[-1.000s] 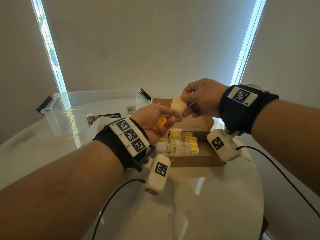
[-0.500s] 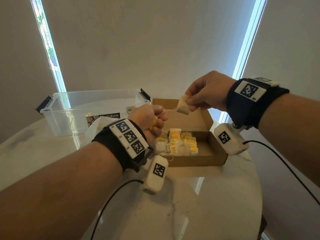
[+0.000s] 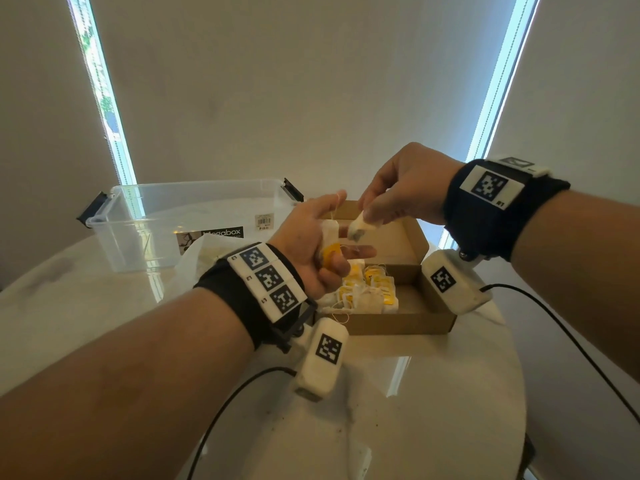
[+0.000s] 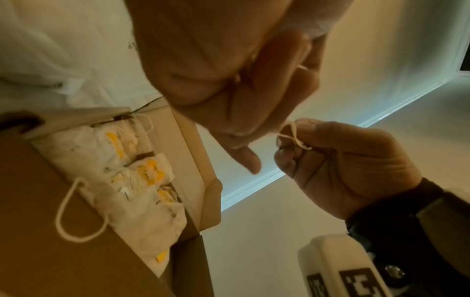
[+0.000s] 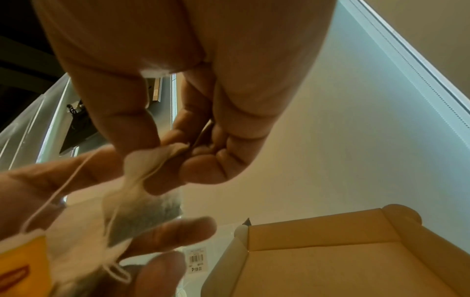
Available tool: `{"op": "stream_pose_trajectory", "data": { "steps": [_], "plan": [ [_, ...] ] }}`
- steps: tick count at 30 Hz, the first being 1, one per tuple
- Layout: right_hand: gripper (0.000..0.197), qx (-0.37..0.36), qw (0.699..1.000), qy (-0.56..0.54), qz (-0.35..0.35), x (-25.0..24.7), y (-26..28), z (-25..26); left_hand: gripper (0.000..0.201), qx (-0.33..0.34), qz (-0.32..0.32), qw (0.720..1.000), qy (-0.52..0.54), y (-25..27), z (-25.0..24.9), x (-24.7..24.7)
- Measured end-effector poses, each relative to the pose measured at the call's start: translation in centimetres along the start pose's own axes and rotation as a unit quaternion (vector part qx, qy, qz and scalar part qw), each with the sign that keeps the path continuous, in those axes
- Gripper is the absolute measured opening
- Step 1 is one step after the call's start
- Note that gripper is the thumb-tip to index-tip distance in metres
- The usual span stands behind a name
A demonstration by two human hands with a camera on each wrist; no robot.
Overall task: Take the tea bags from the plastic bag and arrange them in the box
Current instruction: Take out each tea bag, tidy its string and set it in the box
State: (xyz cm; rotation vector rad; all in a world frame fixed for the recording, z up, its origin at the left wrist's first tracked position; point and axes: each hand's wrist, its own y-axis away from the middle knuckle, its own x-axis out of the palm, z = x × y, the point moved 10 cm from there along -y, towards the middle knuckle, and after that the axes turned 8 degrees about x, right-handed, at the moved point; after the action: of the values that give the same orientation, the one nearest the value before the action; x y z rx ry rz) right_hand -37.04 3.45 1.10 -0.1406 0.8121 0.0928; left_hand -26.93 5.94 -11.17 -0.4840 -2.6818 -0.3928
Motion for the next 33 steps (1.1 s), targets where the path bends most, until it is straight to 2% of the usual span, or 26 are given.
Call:
{"op": "stream_pose_trajectory", "data": {
  "steps": [4,8,12,16,20,23,26,28,30,33],
  "plan": [
    [0.009,0.027,0.999,-0.025,-0.001,0.2,0.0,-0.2,0.036,0.016,-0.011,1.0,-0.01,-0.1,-0.5,0.0],
    [0.007,0.062,0.994,-0.086,-0.015,-0.4,0.2,-0.7,0.046,0.051,-0.036,0.998,0.016,0.1,-1.3,-0.8],
    [0.012,0.071,0.988,-0.137,-0.017,-1.4,0.5,-0.4,0.042,0.048,-0.03,0.996,0.062,0.7,-0.9,-1.6],
    [0.016,0.08,0.977,-0.194,-0.039,-3.2,0.5,0.1,0.031,0.037,-0.092,0.989,0.114,0.4,-0.1,-3.9],
    [0.014,0.07,0.965,-0.248,-0.048,-4.6,0.4,1.0,0.02,0.064,-0.157,0.977,0.127,0.4,-0.8,-5.5],
    [0.012,0.06,0.966,-0.247,-0.054,-5.0,0.6,1.6,0.015,0.137,-0.187,0.971,0.062,1.2,-2.9,-5.9],
    [0.011,0.063,0.972,-0.217,-0.065,-4.7,0.8,1.6,0.03,0.198,-0.196,0.96,0.018,1.9,-5.1,-5.2],
    [0.01,0.065,0.972,-0.217,-0.063,-4.4,0.9,1.7,0.037,0.235,-0.211,0.946,-0.067,2.3,-6.7,-4.6],
    [0.009,0.068,0.97,-0.227,-0.059,-4.1,1.0,1.8,0.034,0.287,-0.186,0.921,-0.188,2.4,-8.3,-2.7],
    [0.009,0.073,0.969,-0.227,-0.063,-3.8,1.2,2.3,0.044,0.341,-0.112,0.889,-0.285,2.4,-9.4,0.5]
  ]
}}
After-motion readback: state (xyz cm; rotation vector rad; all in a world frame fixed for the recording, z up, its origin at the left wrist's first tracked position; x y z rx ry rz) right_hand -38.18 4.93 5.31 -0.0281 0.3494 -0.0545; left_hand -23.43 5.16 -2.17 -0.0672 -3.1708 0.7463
